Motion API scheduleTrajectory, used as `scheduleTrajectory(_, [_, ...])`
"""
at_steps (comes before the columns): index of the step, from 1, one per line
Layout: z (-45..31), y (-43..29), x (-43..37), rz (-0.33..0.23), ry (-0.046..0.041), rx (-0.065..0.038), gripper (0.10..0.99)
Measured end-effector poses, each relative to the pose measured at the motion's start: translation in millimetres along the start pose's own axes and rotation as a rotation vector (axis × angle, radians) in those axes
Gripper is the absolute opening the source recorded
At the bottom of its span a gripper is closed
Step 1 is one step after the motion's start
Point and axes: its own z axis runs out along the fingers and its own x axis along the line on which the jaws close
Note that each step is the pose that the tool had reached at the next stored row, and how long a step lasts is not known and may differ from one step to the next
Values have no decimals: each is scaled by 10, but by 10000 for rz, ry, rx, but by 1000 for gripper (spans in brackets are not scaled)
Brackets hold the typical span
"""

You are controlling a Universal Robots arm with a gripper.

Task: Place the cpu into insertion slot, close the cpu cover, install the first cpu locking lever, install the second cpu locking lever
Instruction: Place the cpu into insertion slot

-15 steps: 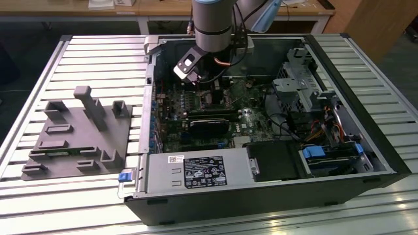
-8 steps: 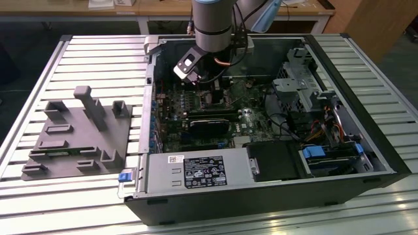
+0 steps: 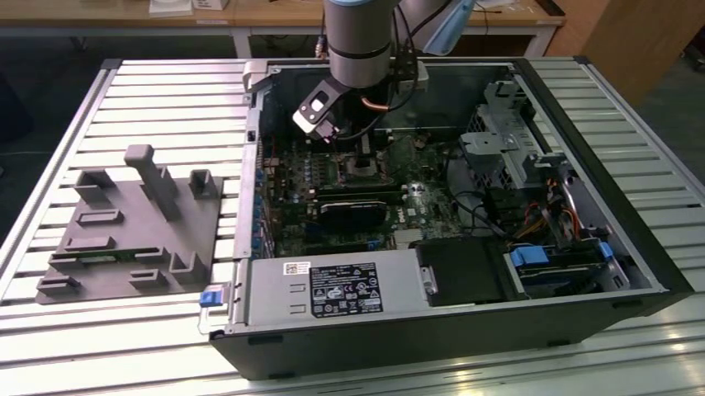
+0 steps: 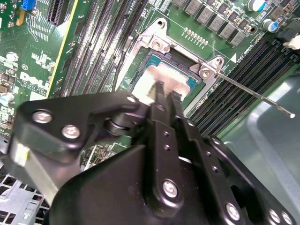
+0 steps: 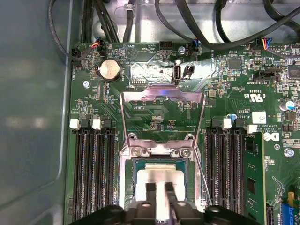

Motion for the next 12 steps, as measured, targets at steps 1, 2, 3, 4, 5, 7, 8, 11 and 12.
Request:
scheduleTrajectory(1, [0,0,0,0,0,0,180])
scheduleTrajectory(2, [0,0,0,0,0,0,180])
scheduleTrajectory(3, [-1,0,0,0,0,0,122])
scheduleTrajectory(4, [-1,0,0,0,0,0,106])
scheduleTrajectory(5, [-1,0,0,0,0,0,106])
scheduleTrajectory(7, [-1,0,0,0,0,0,106])
scheduleTrajectory(8, [-2,0,0,0,0,0,106])
scheduleTrajectory(11, [-4,0,0,0,0,-1,106])
scheduleTrajectory(12, [-3,0,0,0,-1,1,106])
